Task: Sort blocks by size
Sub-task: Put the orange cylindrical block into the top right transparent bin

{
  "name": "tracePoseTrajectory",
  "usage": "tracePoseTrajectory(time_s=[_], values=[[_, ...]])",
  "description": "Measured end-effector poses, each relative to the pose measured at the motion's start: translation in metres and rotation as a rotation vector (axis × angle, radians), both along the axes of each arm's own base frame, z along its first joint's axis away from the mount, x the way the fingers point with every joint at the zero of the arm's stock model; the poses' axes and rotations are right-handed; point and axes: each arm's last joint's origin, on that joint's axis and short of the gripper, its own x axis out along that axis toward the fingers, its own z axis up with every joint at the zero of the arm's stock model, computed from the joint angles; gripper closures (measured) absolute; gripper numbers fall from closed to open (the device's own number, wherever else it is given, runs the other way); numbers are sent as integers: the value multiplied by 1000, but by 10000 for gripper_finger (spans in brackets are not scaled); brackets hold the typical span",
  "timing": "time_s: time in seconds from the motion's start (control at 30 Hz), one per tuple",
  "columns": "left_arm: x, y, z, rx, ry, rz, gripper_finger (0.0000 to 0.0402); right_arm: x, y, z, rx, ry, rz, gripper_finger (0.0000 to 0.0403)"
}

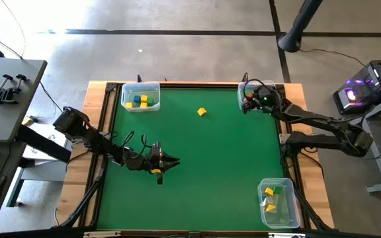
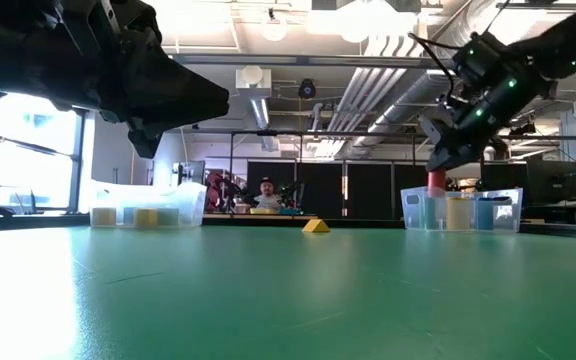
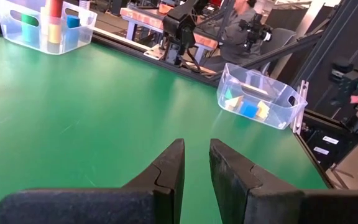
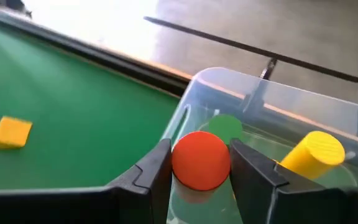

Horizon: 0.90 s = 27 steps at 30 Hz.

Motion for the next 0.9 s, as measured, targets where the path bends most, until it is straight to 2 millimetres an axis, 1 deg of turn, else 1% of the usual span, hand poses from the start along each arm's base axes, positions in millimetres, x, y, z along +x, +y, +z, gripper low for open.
tracePoseTrajectory(time_s=[0.1, 0.2, 0.53, 0.73, 0.9], values=[[0, 0, 0, 0, 0, 1, 339, -4, -1, -6, 5, -20, -29, 272], [0, 0, 0, 1, -1, 7, 339, -6, -3, -15, 21, -2, -39, 272], [0, 1, 0, 2, -1, 14, 339, 5, -11, -36, 42, 3, -18, 272], [0, 1, 0, 2, -1, 14, 339, 8, -15, -43, 60, 19, -20, 267], [0, 1, 0, 2, -1, 13, 339, 8, -15, -44, 64, 17, -24, 244]])
